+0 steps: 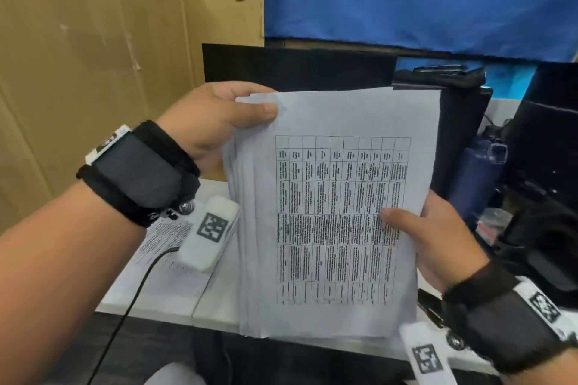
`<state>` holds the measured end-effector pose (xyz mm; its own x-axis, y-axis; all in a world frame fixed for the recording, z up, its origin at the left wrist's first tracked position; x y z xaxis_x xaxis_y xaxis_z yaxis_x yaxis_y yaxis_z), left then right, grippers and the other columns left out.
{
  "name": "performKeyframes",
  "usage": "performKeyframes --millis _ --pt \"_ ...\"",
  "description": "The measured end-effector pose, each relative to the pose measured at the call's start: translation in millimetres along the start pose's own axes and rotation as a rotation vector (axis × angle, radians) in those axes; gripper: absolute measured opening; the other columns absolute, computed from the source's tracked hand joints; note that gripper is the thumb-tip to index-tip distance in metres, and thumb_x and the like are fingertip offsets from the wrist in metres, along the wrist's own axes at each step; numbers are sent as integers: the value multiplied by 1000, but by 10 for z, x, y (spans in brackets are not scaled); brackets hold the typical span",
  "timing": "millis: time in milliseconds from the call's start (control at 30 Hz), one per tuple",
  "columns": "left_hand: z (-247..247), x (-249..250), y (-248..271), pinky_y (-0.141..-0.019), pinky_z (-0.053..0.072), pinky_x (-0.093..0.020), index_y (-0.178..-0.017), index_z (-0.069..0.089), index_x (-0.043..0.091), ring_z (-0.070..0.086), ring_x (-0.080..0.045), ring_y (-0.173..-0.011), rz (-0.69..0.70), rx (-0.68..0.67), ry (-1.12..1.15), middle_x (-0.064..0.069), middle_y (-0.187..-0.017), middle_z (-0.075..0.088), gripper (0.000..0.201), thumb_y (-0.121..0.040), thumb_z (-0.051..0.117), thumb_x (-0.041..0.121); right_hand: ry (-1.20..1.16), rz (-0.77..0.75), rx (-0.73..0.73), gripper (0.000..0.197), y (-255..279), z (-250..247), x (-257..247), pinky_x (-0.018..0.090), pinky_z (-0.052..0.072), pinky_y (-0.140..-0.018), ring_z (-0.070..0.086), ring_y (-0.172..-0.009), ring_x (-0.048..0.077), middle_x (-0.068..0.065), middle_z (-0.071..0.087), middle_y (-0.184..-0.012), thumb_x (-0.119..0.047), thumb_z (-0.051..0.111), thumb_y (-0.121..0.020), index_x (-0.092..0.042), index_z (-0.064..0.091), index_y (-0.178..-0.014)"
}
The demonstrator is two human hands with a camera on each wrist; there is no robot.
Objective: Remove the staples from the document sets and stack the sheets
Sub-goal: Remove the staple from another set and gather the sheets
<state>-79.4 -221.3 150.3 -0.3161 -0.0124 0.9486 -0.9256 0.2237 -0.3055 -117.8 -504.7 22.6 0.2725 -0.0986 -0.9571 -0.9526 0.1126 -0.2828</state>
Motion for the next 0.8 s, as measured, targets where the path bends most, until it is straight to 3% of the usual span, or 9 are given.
performKeyframes --millis 67,200,333,500,600,667,700,767,800 --pt "10 11 -48 -86 64 -42 -129 66 2 72 -32 -101 -1 2 40 -23 -120 72 34 -96 62 5 -3 -19 47 30 -63 19 -30 57 48 -103 71 -108 25 -1 75 -115 -2 68 -89 -22 73 -111" --pt "-152 -239 -60 -89 61 -44 -134 64 16 72 -32 -113 -72 -38 95 -11 -126 74 45 -90 71 20 -63 -91 177 30 -111 -59 -138 51 50 -102 70 -108 19 -5 75 -114 -2 68 -90 -24 73 -109" --pt "36 -697 116 -86 63 -36 -133 60 17 73 -27 -112 -146 -85 34 -9 -125 75 36 -98 63 9 -117 -120 236 32 -163 -6 -213 42 53 -96 71 -104 12 -9 76 -111 -2 67 -90 -27 69 -110" --pt "177 -913 220 -94 59 -54 -112 69 26 75 -27 -102 -64 267 -28 1 -106 80 29 -106 45 10 22 -203 367 25 -195 139 -329 22 52 -75 66 -84 -9 -17 72 -98 -14 73 -88 -32 61 -102" --pt "189 -982 326 -99 52 -42 -122 63 26 65 -34 -119 -30 409 -84 -5 -122 73 32 -110 37 39 20 -196 386 27 -191 185 -235 22 50 -72 66 -83 -8 -17 70 -97 -15 74 -87 -32 59 -102" --pt "357 -1078 368 -111 42 -35 -150 39 32 54 -18 -136 -49 289 -146 5 -146 57 50 -108 26 55 6 -159 386 29 -171 197 -102 23 50 -73 66 -82 -6 -16 70 -97 -13 74 -87 -33 57 -99" --pt "437 -1158 358 -111 43 -30 -151 32 36 53 -4 -134 -57 226 -155 11 -148 55 45 -108 28 51 -7 -142 380 29 -162 204 -22 23 50 -73 67 -84 -4 -14 70 -98 -11 73 -87 -32 56 -99" --pt "493 -1304 357 -102 46 -18 -141 35 37 54 15 -120 -55 187 -165 21 -136 58 34 -110 38 25 -28 -108 359 26 -142 234 144 24 49 -73 68 -92 7 -9 71 -101 -7 67 -91 -29 56 -102" --pt "462 -1378 364 -100 48 -20 -136 40 36 57 12 -117 -64 225 -158 19 -131 62 35 -108 41 15 -37 -95 351 25 -134 241 214 25 49 -73 68 -95 11 -5 71 -103 -4 62 -93 -27 57 -103"
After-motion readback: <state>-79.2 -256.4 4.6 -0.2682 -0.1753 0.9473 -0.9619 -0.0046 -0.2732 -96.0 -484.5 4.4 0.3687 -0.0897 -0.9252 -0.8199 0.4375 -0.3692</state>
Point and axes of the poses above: each hand's wrist, its own y-axis away from the middle knuckle, its own z-axis out of the palm, x = y × z, the point moved 7 cm from there along -y, towards the middle knuckle
